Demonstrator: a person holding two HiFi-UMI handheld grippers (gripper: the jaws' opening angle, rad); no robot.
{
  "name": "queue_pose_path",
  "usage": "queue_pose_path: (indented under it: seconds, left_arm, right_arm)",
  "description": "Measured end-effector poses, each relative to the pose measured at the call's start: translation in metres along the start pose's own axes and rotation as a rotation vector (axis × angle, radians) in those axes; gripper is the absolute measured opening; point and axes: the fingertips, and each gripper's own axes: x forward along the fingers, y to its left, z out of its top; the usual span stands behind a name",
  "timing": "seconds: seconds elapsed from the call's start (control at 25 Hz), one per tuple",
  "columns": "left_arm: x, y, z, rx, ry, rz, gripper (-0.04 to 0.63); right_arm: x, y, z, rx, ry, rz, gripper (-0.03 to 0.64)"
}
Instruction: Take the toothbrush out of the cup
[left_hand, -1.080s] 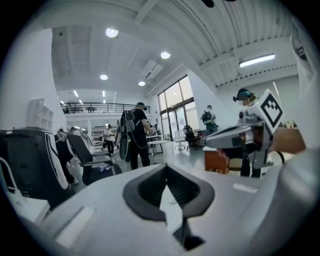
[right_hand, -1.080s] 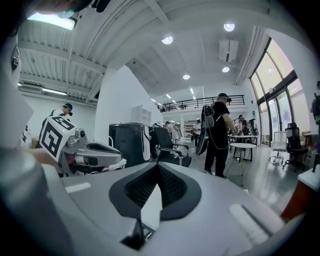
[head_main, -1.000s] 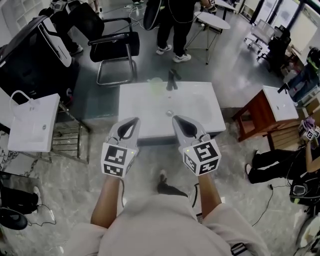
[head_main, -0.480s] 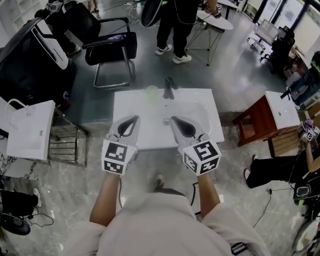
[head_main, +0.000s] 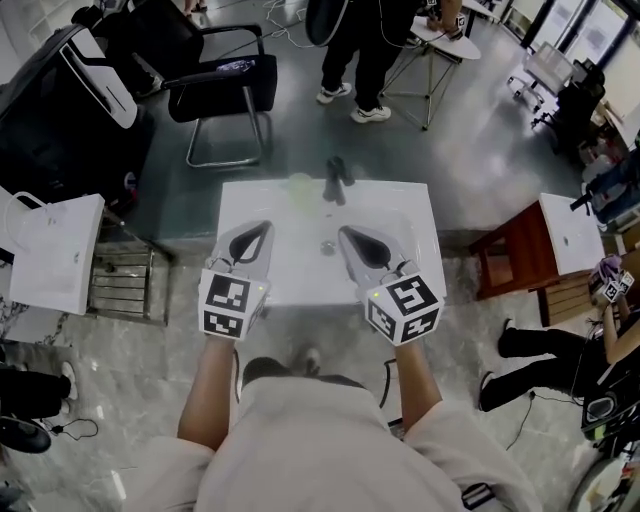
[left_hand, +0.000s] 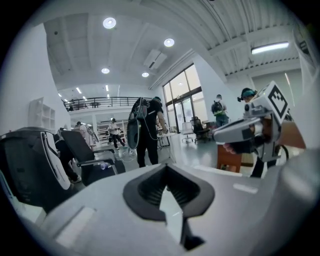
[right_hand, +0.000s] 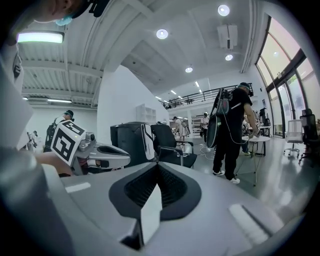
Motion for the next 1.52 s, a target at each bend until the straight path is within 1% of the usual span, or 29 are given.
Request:
queue_pose_path:
  seconds: [0.2,0.36,0.48,0.64,0.8,0.92,1.04,1.24,1.52]
  left_arm:
    - [0.022,0.013,-0.016,-0.013,0.050,0.007,0.003]
    - [0.044,0.027,-0.030,-0.017,0.084,0.003,0.043]
    - [0.062,0.041,-0.039,-0.019,0.100,-0.011,0.051]
    - [0.091,0.060,-0.057,-0.018,0.127,-0.055,0.070]
    - [0.123,0.084,-0.073,-0.005,0.157,-0.100,0.103]
    - [0.145,0.096,-0.089,-0.006,0.190,-0.157,0.113]
    - [0.168,0.104,-0.106,-0.008,0.226,-0.210,0.126]
    - [0.202,0.110,-0.123,-0.011,0.263,-0.269,0.135]
    - [0.230,0.112,-0.150,-0.033,0.310,-0.313,0.135]
  right_arm:
    - [0.017,-0.013,-0.005,0.000,0.035,0.004,0.006]
    - [0.034,-0.023,-0.009,0.024,0.040,-0.003,0.006]
    - [0.050,-0.031,-0.014,0.045,0.056,-0.004,0.006]
    - [0.077,-0.043,-0.023,0.048,0.070,-0.029,0.006]
    - [0.112,-0.057,-0.028,0.081,0.078,-0.063,0.006]
    - [0.133,-0.066,-0.034,0.115,0.098,-0.093,0.006]
    - [0.152,-0.071,-0.042,0.128,0.123,-0.111,0.006]
    - [0.174,-0.084,-0.056,0.160,0.163,-0.133,0.006]
    - [0.186,-0.102,-0.068,0.174,0.199,-0.177,0.006]
